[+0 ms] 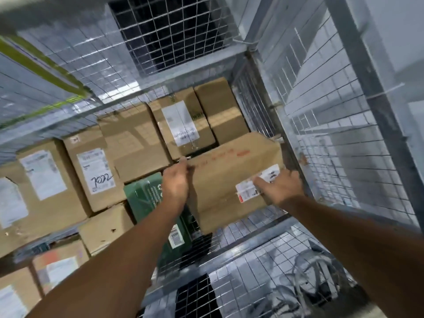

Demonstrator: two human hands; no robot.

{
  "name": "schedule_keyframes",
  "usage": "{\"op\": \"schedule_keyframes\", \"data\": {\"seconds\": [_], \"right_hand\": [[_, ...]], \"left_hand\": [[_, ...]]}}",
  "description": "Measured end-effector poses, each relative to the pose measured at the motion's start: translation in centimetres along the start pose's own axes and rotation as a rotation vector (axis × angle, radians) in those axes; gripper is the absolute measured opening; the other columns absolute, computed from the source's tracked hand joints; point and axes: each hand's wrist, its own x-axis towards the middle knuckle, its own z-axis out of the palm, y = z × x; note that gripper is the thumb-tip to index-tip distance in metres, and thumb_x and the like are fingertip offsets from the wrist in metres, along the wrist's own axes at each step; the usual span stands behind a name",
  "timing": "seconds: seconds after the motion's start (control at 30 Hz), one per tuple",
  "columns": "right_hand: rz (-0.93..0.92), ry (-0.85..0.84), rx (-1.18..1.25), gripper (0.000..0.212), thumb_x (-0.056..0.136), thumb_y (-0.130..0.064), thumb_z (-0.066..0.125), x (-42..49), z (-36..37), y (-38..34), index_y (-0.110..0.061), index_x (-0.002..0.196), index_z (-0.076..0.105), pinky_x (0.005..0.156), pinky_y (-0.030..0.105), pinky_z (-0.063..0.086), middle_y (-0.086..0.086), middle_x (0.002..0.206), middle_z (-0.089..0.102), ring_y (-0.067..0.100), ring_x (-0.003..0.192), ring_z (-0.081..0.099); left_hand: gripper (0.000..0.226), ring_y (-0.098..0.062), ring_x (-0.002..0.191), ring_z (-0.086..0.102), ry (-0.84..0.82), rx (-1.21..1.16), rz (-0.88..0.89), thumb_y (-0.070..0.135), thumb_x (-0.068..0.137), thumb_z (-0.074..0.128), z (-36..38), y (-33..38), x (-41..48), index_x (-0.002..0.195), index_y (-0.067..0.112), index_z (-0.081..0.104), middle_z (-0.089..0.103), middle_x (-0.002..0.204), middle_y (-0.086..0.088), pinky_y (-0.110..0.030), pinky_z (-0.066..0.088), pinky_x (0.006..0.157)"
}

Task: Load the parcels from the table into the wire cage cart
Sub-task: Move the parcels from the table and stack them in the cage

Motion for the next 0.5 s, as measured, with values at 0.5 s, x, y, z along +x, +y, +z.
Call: {"op": "schedule_keyframes", "data": {"seconds": [0.5], "right_hand": [[0.104,-0.038,0.159,0.068,0.092,-0.053,0.074,1.2,1.1,0.4,-0.012,0.127,0.033,0.057,0.015,0.048,0.003,0.106,0.058,0.018,0.088,0.062]], "left_hand": [[0.102,-0.033,0.123,0.062,-0.458,0.649,0.065,0.095,0.075,0.047,-1.4,-2.0,-0.7,0.148,0.025,0.055,0.06,0.145,-0.008,-0.044,0.049,0.108]]}}
